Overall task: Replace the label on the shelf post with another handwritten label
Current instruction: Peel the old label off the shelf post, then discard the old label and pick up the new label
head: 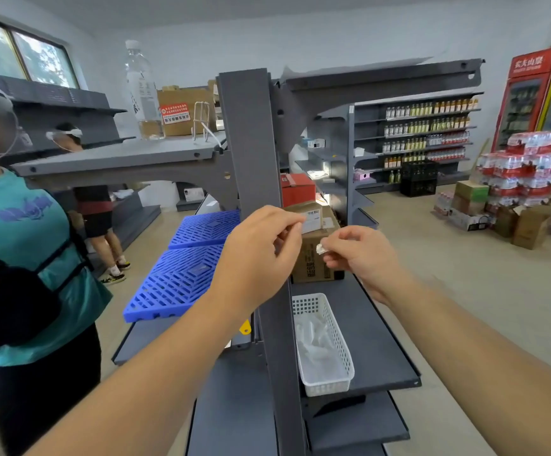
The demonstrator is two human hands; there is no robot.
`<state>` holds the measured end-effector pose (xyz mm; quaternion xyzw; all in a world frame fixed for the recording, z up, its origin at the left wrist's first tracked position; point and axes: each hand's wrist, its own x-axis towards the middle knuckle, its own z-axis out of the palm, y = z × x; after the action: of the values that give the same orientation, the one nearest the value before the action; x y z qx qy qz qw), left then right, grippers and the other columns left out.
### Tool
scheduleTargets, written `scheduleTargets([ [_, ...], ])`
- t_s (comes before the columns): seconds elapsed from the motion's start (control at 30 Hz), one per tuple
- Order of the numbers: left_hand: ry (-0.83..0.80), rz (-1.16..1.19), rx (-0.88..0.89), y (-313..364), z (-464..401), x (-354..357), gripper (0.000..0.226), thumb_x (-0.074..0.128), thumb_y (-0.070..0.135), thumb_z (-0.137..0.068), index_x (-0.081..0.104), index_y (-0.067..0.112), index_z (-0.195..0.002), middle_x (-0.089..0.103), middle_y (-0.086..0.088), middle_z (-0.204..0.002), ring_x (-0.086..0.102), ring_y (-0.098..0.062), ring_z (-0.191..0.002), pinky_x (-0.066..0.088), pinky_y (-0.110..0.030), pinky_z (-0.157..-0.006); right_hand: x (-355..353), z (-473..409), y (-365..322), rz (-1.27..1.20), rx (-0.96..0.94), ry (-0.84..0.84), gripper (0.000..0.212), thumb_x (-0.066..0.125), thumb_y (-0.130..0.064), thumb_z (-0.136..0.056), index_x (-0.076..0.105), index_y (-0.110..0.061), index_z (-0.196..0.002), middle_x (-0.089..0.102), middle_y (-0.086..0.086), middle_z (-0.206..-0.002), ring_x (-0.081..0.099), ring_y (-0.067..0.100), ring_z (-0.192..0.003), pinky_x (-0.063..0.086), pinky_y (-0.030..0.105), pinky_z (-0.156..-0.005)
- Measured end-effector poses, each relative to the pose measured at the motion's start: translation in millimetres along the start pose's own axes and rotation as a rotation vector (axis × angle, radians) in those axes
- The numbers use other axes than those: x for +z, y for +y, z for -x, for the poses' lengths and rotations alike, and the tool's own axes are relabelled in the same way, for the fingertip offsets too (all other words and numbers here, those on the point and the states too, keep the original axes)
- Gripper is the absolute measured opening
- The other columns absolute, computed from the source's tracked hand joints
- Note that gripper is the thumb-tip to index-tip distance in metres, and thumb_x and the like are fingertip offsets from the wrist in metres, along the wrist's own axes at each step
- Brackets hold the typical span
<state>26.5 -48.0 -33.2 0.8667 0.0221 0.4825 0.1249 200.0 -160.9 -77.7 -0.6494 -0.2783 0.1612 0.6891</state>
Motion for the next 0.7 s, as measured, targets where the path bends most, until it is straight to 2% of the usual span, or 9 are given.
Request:
scheduleTargets([
  [0.1,-0.014,-0.019,-0.037,-7,6,-6,0.019,0.060,0.017,-0.099,0.078,0.015,-0.105,0.074,0.005,-0.096,0.065,-0.008,-0.085,0.051,-0.019,-0.076,-4,-11,35,0.324,0.017,0.026,0.006,0.077,-0.014,-0.082,0.081,-0.014,-0.077,0.080,0.007,-0.075,0.077,0.031,-0.076,0.067,0.038,-0.077],
  [0.2,-0.035,-0.042,-0.063,-13,12,-10,0.020,0.058,0.019,-0.099,0.077,0.016,-0.103,0.073,0.006,-0.094,0.065,-0.010,-0.083,0.052,-0.021,-0.075,1,-12,60,0.554,0.048,-0.013,0.010,0.074,-0.018,-0.079,0.081,-0.023,-0.073,0.079,-0.004,-0.073,0.074,0.015,-0.074,0.058,0.028,-0.065],
  [0.27,-0.034,-0.054,-0.077,-18,15,-13,0.020,0.057,0.019,-0.099,0.077,0.016,-0.101,0.073,0.006,-0.093,0.065,-0.011,-0.082,0.052,-0.021,-0.075,6,-13,73,0.637,0.056,-0.037,0.011,0.072,-0.017,-0.081,0.079,-0.025,-0.078,0.075,-0.010,-0.080,0.068,0.008,-0.077,0.050,0.022,-0.062],
  [0.33,-0.026,-0.064,-0.084,-22,17,-16,0.021,0.056,0.020,-0.098,0.077,0.016,-0.101,0.073,0.006,-0.091,0.065,-0.010,-0.080,0.053,-0.021,-0.074,11,-14,83,0.702,0.063,-0.063,0.011,0.071,-0.015,-0.083,0.076,-0.024,-0.084,0.072,-0.011,-0.086,0.066,0.007,-0.078,0.046,0.020,-0.059],
  [0.4,-0.027,-0.073,-0.089,-27,19,-19,0.022,0.056,0.020,-0.098,0.077,0.016,-0.100,0.073,0.008,-0.090,0.065,-0.008,-0.079,0.052,-0.018,-0.074,14,-17,92,0.775,0.053,-0.110,0.019,0.069,-0.014,-0.085,0.078,-0.023,-0.099,0.074,-0.008,-0.098,0.066,0.009,-0.083,0.045,0.016,-0.058],
  [0.47,-0.028,-0.092,-0.089,-32,22,-23,0.023,0.056,0.021,-0.097,0.078,0.016,-0.100,0.074,0.008,-0.091,0.064,-0.007,-0.081,0.051,-0.015,-0.075,16,-19,99,0.854,0.039,-0.163,0.031,0.067,-0.013,-0.087,0.078,-0.020,-0.115,0.076,-0.002,-0.113,0.068,0.013,-0.094,0.048,0.015,-0.065],
  [0.53,-0.025,-0.118,-0.093,-37,24,-26,0.024,0.055,0.022,-0.096,0.078,0.015,-0.100,0.076,0.007,-0.092,0.064,-0.005,-0.082,0.049,-0.011,-0.077,17,-22,104,0.907,0.021,-0.189,0.037,0.067,-0.012,-0.088,0.077,-0.019,-0.123,0.076,0.001,-0.124,0.070,0.017,-0.108,0.049,0.019,-0.080],
  [0.6,-0.031,-0.138,-0.113,-42,27,-29,0.023,0.056,0.021,-0.096,0.078,0.016,-0.100,0.076,0.007,-0.093,0.062,-0.004,-0.081,0.046,-0.007,-0.076,17,-23,107,0.922,0.017,-0.192,0.036,0.067,-0.012,-0.088,0.077,-0.018,-0.123,0.076,0.002,-0.127,0.070,0.019,-0.114,0.050,0.022,-0.086],
  [0.7,-0.038,-0.157,-0.131,-51,30,-30,0.018,0.060,0.016,-0.097,0.078,0.015,-0.100,0.075,0.007,-0.092,0.060,-0.004,-0.079,0.043,-0.004,-0.074,18,-25,111,0.927,0.007,-0.183,0.029,0.066,-0.017,-0.091,0.080,-0.019,-0.116,0.078,0.001,-0.121,0.071,0.019,-0.109,0.051,0.024,-0.084],
])
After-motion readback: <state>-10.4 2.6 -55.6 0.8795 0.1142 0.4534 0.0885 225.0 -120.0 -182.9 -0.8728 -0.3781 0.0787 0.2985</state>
